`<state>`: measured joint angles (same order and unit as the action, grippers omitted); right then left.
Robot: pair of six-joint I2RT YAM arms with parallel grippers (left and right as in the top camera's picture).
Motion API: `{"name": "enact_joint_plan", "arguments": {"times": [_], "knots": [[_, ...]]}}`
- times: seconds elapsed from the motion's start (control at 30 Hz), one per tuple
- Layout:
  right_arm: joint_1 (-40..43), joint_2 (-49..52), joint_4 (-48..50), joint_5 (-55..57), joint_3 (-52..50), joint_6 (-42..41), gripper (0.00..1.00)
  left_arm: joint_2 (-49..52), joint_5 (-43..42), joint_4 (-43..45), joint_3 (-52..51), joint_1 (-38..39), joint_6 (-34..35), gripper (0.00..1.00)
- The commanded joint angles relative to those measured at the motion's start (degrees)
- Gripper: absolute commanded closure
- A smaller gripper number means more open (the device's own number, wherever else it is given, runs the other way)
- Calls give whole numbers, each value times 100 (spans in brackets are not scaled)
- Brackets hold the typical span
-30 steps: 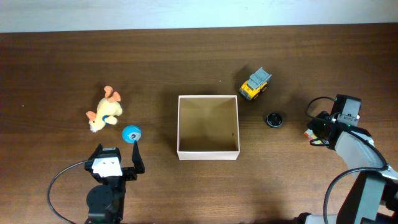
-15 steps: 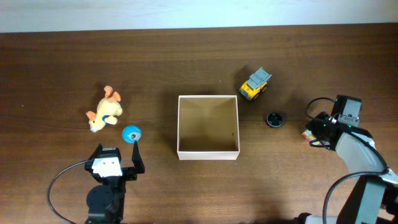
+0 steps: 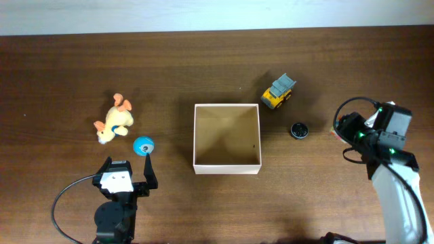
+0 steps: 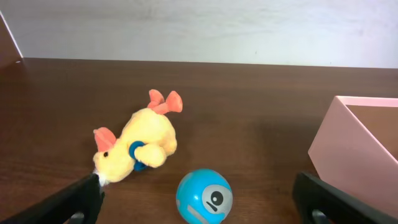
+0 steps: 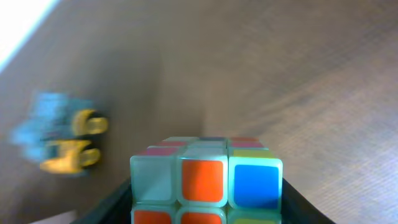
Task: Pack container
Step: 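Lift the cube and carry it with the right gripper into the box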
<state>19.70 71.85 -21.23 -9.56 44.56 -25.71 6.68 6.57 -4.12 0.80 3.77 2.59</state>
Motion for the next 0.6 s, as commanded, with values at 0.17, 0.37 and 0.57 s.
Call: {"name": "enact_joint_plan", "arguments": {"times": [0.17, 0.37, 0.57], "knots": [[17, -1110, 15, -1606, -24, 195, 48, -37, -35, -4, -26, -20, -107, 1], [-232, -1523, 26, -2072, -24, 195, 48, -37, -35, -4, -26, -20, -107, 1], [-1169, -1598, 319, -2061, -24, 195, 48, -37, -35, -4, -26, -20, -107, 1]]}}
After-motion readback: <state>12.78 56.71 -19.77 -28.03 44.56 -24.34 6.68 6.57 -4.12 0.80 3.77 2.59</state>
